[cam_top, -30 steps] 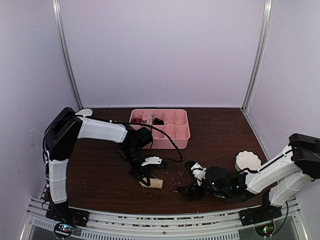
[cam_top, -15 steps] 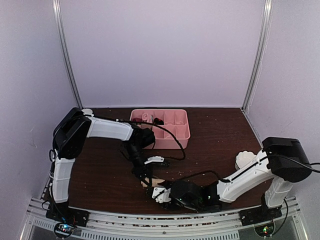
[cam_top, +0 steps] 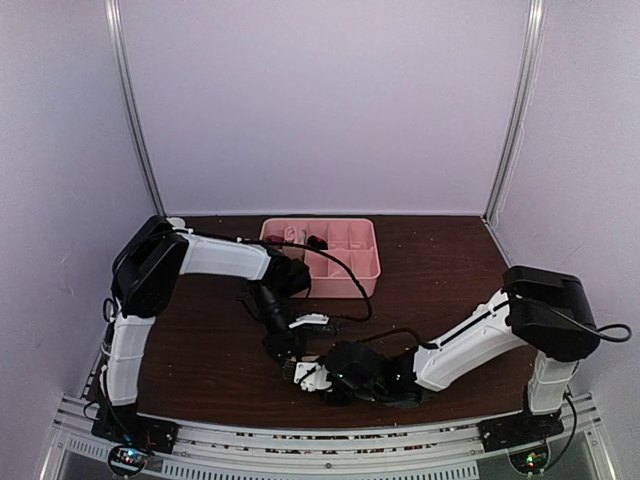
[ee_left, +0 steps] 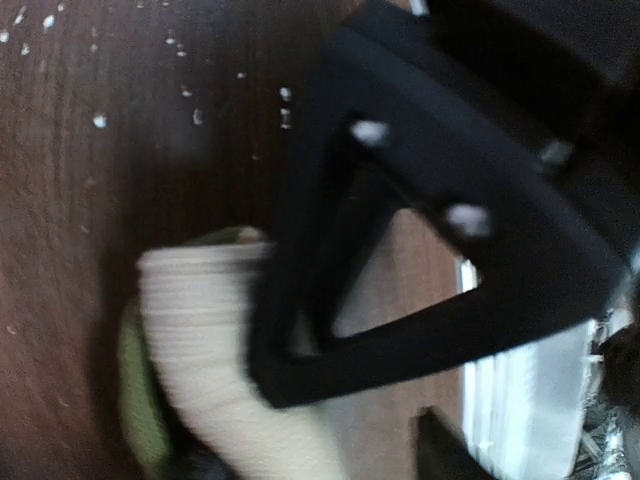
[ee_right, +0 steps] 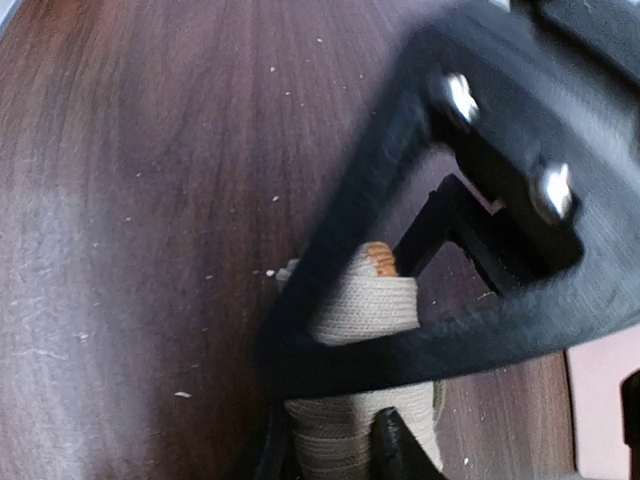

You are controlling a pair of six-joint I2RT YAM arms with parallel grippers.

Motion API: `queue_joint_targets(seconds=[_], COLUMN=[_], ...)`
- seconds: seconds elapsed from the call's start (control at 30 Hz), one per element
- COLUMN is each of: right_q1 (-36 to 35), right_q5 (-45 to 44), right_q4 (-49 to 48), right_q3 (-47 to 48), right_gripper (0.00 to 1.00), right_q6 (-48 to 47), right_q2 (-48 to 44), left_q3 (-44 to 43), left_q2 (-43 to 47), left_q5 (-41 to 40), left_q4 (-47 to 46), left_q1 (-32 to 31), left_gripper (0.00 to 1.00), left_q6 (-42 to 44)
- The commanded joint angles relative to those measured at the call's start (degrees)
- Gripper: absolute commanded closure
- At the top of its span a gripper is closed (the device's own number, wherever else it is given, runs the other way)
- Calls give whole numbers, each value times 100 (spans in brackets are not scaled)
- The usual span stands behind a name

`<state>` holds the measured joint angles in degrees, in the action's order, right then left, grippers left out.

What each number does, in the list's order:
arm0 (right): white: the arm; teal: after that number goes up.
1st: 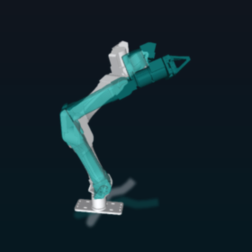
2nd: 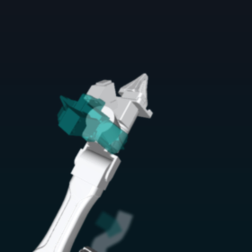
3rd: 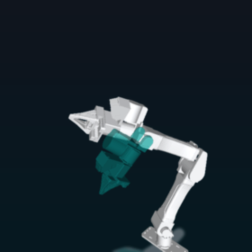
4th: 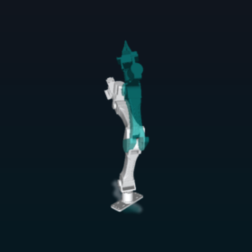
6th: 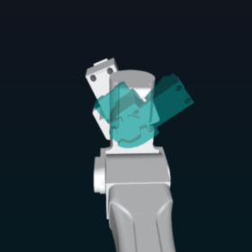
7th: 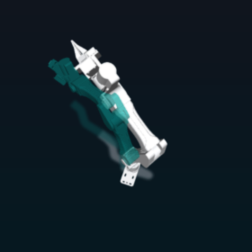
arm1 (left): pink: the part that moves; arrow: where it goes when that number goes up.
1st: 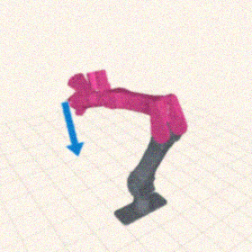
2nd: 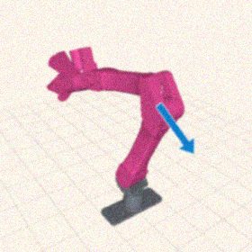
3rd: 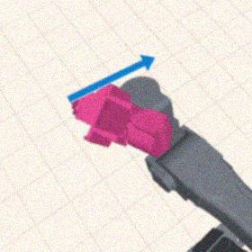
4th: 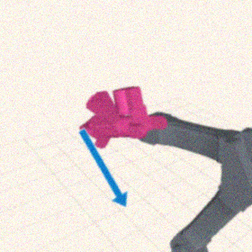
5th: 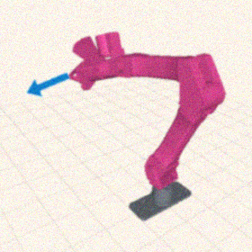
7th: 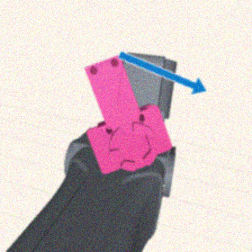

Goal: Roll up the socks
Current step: Roll the sock at the center of the board.

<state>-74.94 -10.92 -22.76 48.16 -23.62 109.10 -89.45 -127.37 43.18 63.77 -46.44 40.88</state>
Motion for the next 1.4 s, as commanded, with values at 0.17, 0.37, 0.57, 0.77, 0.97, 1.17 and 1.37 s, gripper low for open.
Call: queue_joint_targets(seconds=[0.17,0.37,0.57,0.77,0.97,1.17,1.37], right_q1=[513,792,1056,1049,1049,961,408], right_q5=[1311,2110,2804,2779,2818,2179,1011], right_q4=[1195,1069,572,119,142,-460,199], right_q3=[-61,-277,-459,-723,-767,-1326,-1129], right_gripper=[79,82,83,83,83,77,66], right_q6=[1233,2118,2668,2551,2585,2510,1604], right_q2=[664,810,699,113,-174,-762,-1170], left_q3=[1318,2383,2321,1656,1661,1335,823], left_q2=[1220,2509,2518,1613,1463,1047,480], left_q5=[-922,-1115,-1120,-1116,-1269,-819,-69], left_q4=[-1682,-3026,-2973,-2608,-2504,-1864,-882], left_q1=[48,134,135,158,170,248,241], left_gripper=[2,2,2,18,61,79,82], left_q6=[31,-38,89,-203,-84,27,296])
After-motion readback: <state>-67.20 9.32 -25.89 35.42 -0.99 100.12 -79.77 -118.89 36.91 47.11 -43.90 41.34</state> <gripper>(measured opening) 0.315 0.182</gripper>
